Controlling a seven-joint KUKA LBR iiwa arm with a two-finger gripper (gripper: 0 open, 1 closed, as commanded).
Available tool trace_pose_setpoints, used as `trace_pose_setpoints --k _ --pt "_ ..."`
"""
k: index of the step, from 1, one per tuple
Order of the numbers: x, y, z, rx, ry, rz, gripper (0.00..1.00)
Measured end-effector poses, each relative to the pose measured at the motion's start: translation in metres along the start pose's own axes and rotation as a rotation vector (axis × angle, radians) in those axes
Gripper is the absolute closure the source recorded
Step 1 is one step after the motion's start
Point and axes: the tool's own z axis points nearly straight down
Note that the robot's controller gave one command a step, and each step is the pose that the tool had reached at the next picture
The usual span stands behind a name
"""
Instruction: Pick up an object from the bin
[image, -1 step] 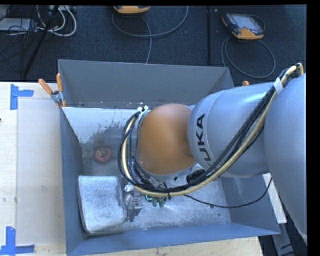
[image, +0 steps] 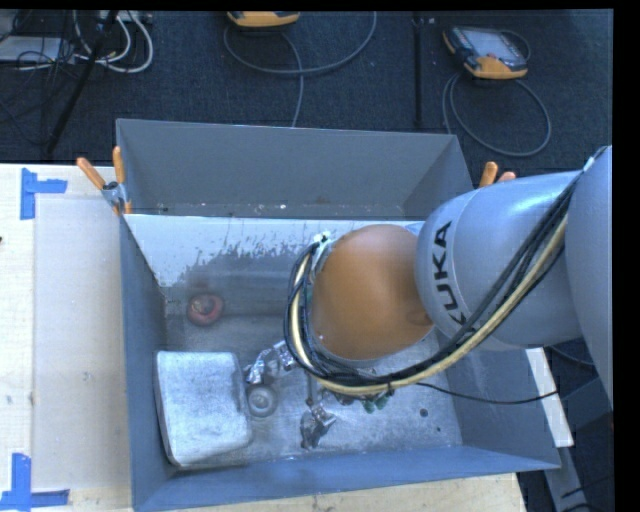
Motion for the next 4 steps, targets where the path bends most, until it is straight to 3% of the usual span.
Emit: trace_pose_setpoints --k 1,2,3,4 --pt "-0.061 -0.040 0.057 -0.002 -0.007 -0.186 0.00" --pt "-0.068 -0.108 0.034 0.004 -0.009 -0.278 0.00" --pt "-0.065 -0.101 0.057 0.001 -0.010 -0.531 0.00" --pt "-0.065 -0.103 0.055 0.003 -0.012 -0.526 1.00"
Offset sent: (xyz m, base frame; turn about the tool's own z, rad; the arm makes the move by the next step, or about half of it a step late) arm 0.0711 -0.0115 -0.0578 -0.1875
